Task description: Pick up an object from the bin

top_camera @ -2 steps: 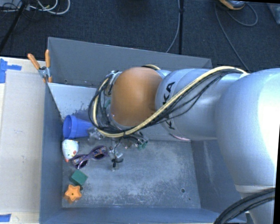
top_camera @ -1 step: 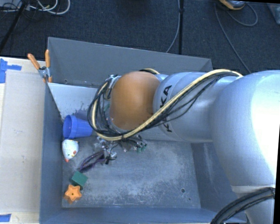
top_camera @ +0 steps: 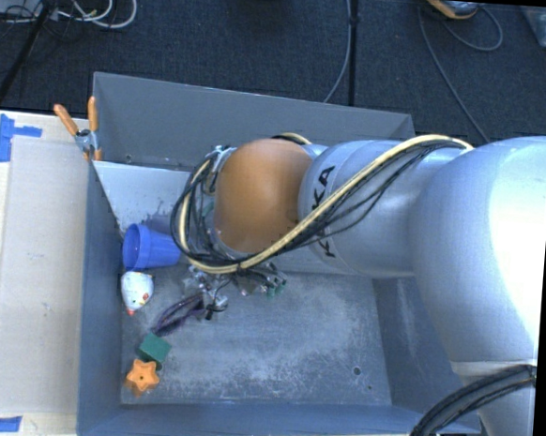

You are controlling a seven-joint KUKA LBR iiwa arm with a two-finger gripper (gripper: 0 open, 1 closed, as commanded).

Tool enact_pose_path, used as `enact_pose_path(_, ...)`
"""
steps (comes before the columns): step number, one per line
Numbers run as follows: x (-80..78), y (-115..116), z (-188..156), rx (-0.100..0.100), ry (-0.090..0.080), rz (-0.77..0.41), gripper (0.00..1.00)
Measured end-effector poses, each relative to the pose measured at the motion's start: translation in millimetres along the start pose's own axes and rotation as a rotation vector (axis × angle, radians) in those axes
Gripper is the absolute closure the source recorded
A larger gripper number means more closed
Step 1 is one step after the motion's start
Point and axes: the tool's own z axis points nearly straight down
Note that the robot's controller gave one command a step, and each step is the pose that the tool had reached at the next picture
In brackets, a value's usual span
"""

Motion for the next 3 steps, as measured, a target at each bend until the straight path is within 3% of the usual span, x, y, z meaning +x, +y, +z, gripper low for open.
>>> enact_pose_path(3,1.4,1,-35,-0.002,0.005,0.002,1.0)
